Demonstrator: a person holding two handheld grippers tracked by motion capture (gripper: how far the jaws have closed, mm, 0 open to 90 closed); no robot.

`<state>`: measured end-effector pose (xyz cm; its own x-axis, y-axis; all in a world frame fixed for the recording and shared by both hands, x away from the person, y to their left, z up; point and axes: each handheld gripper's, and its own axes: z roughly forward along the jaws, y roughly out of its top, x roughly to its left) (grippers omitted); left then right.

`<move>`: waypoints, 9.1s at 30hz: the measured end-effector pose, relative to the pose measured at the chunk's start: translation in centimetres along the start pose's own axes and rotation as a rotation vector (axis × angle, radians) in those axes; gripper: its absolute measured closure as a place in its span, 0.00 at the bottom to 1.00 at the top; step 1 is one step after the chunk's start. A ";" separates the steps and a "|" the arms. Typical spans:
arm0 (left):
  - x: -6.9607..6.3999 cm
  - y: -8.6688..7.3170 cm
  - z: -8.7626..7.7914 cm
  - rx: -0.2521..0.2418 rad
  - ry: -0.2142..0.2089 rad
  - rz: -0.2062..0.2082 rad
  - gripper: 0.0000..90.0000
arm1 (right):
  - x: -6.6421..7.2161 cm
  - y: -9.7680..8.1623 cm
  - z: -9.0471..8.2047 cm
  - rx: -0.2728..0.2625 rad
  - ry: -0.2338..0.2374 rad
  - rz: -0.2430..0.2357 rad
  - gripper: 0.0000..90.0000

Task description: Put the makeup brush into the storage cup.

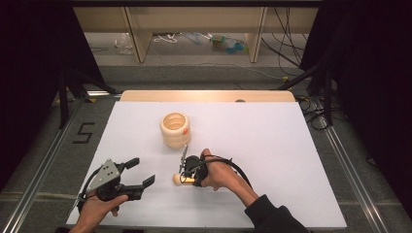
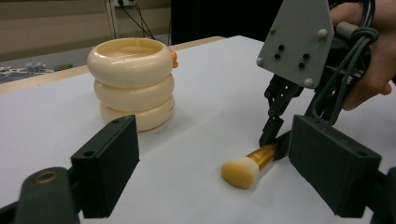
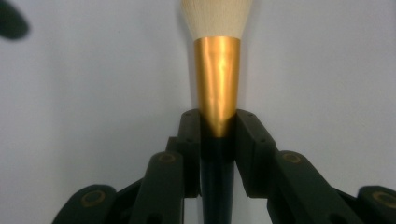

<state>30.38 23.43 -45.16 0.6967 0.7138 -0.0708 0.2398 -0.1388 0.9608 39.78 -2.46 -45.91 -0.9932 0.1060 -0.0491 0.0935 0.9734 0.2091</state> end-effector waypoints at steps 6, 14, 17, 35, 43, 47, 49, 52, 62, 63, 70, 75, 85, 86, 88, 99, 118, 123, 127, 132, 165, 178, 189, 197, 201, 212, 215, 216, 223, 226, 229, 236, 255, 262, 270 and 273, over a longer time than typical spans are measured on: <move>0.0 0.0 0.0 0.000 -0.001 0.001 0.18 | 0.1 0.1 0.0 0.008 -0.012 -0.004 0.81; 0.0 0.0 0.0 0.000 -0.001 0.000 0.18 | 0.2 0.2 0.0 0.010 -0.015 -0.002 0.82; 0.0 0.0 0.0 0.000 -0.001 0.001 0.18 | 0.3 0.2 -0.1 0.012 -0.016 0.004 0.82; 0.1 0.1 0.0 -0.002 -0.002 0.001 0.18 | -0.5 -0.3 -3.3 -0.155 -0.048 0.074 0.82; 0.1 0.1 -0.1 -0.004 -0.003 0.003 0.18 | -1.4 -1.1 -5.6 -0.283 -0.066 0.137 0.82; 0.1 0.1 0.0 -0.003 -0.004 0.001 0.18 | -2.0 -1.7 -6.6 -0.389 -0.104 0.179 0.82; 0.1 0.1 0.0 -0.001 -0.003 0.002 0.18 | -2.3 -1.9 -7.1 -0.439 -0.118 0.202 0.82; 0.1 0.0 0.1 -0.008 -0.009 0.001 0.18 | -2.6 -2.2 -7.8 -0.527 -0.144 0.234 0.82; 0.0 0.0 0.1 -0.007 -0.015 -0.018 0.19 | -3.1 -2.6 -8.9 -0.745 -0.227 0.271 0.82; 0.0 0.0 0.1 -0.007 -0.015 -0.018 0.19 | -3.1 -2.6 -8.9 -0.745 -0.227 0.271 0.82; 0.1 0.0 0.0 0.002 -0.006 -0.007 0.19 | -3.5 -2.9 -9.4 -0.838 -0.291 0.293 0.82; 0.1 0.0 0.0 0.004 -0.003 -0.011 0.19 | -3.7 -3.0 -9.4 -0.863 -0.296 0.301 0.82; 0.1 0.0 0.1 0.003 -0.001 -0.011 0.19 | -4.5 -2.8 -9.5 -0.929 -0.313 0.335 0.82; 0.1 0.0 0.1 0.003 -0.001 -0.011 0.19 | -4.6 -2.7 -9.5 -0.931 -0.311 0.340 0.82; 0.1 0.0 0.1 0.004 -0.001 -0.010 0.19 | -4.7 -2.6 -9.5 -0.951 -0.328 0.344 0.82; 0.1 0.0 0.1 -0.001 -0.001 -0.017 0.19 | -5.8 -1.3 -10.1 -1.016 -0.352 0.367 0.82; 0.1 0.0 0.1 0.001 -0.004 -0.015 0.19 | -7.6 1.2 -10.7 -1.050 -0.378 0.388 0.82; 0.1 0.0 0.1 -0.003 -0.006 -0.016 0.19 | -8.1 1.9 -10.6 -1.049 -0.385 0.389 0.82; 0.1 0.0 0.1 0.001 -0.005 -0.013 0.19 | -8.4 2.3 -10.4 -1.057 -0.378 0.400 0.82; 0.1 0.0 0.1 0.000 -0.006 -0.013 0.19 | -8.6 2.8 -10.5 -1.055 -0.376 0.403 0.82; 0.2 0.0 0.2 -0.002 -0.010 -0.013 0.19 | -9.9 5.2 -8.5 -1.041 -0.397 0.427 0.82; 0.2 0.0 0.2 -0.002 -0.010 -0.013 0.19 | -10.4 5.1 -7.4 -1.015 -0.389 0.457 0.82; 0.2 0.0 0.2 0.001 -0.011 -0.013 0.19 | -10.5 5.3 -6.5 -1.007 -0.381 0.464 0.82; 0.2 0.0 0.2 0.000 -0.011 -0.013 0.19 | -10.6 4.9 -5.6 -0.992 -0.372 0.472 0.82; 0.2 0.0 0.2 0.005 -0.010 -0.010 0.19 | -10.7 4.7 -5.3 -0.991 -0.366 0.481 0.82; 0.2 0.0 0.1 0.004 -0.011 -0.008 0.19 | -10.7 4.5 -4.4 -0.968 -0.351 0.491 0.82; 0.2 0.0 0.1 0.005 -0.011 -0.008 0.19 | -10.7 4.4 -4.2 -0.964 -0.348 0.499 0.82; 0.2 0.0 0.2 0.005 -0.011 -0.009 0.19 | -10.7 4.4 -4.1 -0.961 -0.348 0.498 0.82; 0.2 0.0 0.2 0.004 -0.012 -0.008 0.19 | -10.7 4.2 -3.4 -0.931 -0.342 0.508 0.82; 0.2 0.0 0.1 0.004 -0.011 -0.008 0.19 | -10.8 4.1 -3.0 -0.929 -0.336 0.514 0.81; 0.2 0.0 0.1 0.004 -0.010 -0.008 0.19 | -10.8 3.9 -2.8 -0.917 -0.331 0.520 0.81; 0.2 0.0 0.1 0.005 -0.011 -0.007 0.19 | -10.8 3.7 -2.2 -0.892 -0.332 0.530 0.81; 0.2 0.0 0.1 0.006 -0.012 -0.005 0.19 | -9.3 2.3 -4.8 -0.944 -0.362 0.547 0.44; 0.3 0.0 0.2 0.007 -0.002 -0.001 0.19 | -8.5 1.3 -5.4 -0.951 -0.344 0.546 0.40; 0.2 0.0 0.2 0.005 -0.015 -0.018 0.19 | -7.8 -0.3 -6.0 -0.969 -0.331 0.567 0.37; 0.2 0.0 0.2 0.005 -0.019 -0.010 0.19 | -7.7 -0.8 -6.1 -0.962 -0.331 0.569 0.36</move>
<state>30.65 23.51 -45.22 0.7070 0.7019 -0.0858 0.2504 -0.1351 0.9587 46.91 -5.32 -39.79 -0.7448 0.6639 0.0677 0.2872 0.2273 0.9305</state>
